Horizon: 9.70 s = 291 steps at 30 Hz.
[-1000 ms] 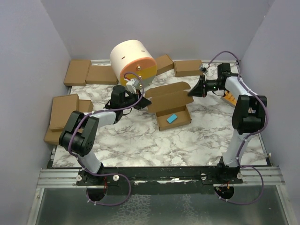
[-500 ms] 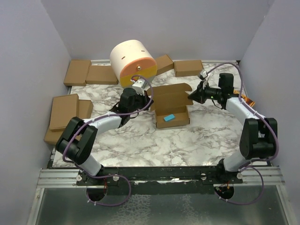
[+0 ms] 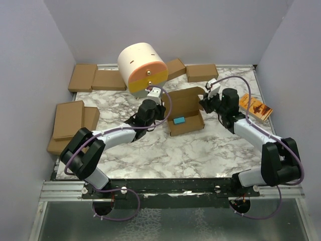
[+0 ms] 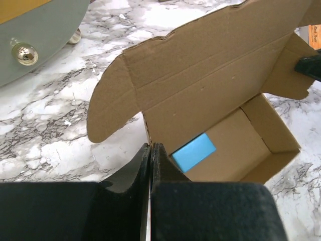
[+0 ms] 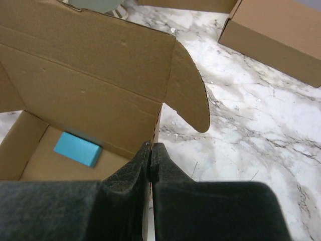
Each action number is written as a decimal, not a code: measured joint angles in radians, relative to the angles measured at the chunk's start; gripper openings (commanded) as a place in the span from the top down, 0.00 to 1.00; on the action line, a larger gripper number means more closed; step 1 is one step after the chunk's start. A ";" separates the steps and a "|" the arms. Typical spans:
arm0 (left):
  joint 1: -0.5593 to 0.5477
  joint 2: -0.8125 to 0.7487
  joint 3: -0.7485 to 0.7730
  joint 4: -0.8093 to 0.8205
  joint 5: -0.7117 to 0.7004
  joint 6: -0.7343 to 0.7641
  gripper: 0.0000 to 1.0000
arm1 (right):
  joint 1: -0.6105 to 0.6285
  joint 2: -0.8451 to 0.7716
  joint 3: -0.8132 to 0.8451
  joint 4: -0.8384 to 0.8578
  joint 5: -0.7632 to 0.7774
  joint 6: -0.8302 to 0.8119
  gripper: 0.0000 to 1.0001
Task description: Fold the paper box
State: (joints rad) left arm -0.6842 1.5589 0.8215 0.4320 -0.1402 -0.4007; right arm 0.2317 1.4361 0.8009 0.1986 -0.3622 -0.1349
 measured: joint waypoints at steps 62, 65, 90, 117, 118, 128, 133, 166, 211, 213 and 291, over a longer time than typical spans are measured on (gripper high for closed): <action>-0.075 0.184 -0.027 0.417 -0.287 0.324 1.00 | 0.131 0.152 -0.201 0.639 0.329 0.123 0.96; -0.075 0.184 -0.028 0.417 -0.286 0.309 1.00 | 0.136 0.152 -0.217 0.650 0.334 0.123 0.96; -0.074 0.162 -0.018 0.337 -0.320 0.137 1.00 | 0.154 0.026 -0.236 0.458 0.333 0.129 0.92; -0.082 0.109 -0.071 0.275 -0.294 0.092 1.00 | 0.163 -0.055 -0.197 0.189 0.296 0.192 0.92; -0.082 0.108 -0.072 0.273 -0.294 0.092 1.00 | 0.163 -0.057 -0.195 0.183 0.293 0.195 0.92; -0.082 0.092 -0.078 0.254 -0.290 0.092 1.00 | 0.163 -0.067 -0.160 0.103 0.270 0.248 0.91; -0.082 0.087 -0.088 0.254 -0.282 0.092 1.00 | 0.163 -0.053 -0.140 0.070 0.270 0.300 0.91; -0.092 0.043 -0.153 0.207 -0.206 0.060 0.79 | 0.182 -0.080 -0.171 -0.034 0.269 0.280 0.89; 0.157 0.080 0.277 -0.232 0.562 -0.050 0.72 | 0.188 -0.075 -0.172 -0.038 0.272 0.253 0.84; 0.157 0.145 0.314 -0.264 0.610 -0.044 0.72 | 0.188 -0.075 -0.174 -0.043 0.271 0.247 0.81; 0.141 0.200 0.195 -0.291 0.715 -0.021 0.73 | 0.129 0.205 0.354 -1.069 -0.679 -0.721 0.48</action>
State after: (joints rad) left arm -0.5430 1.7588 1.0168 0.1410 0.5747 -0.4217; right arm 0.3611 1.6409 1.1553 -0.8703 -1.0409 -0.8562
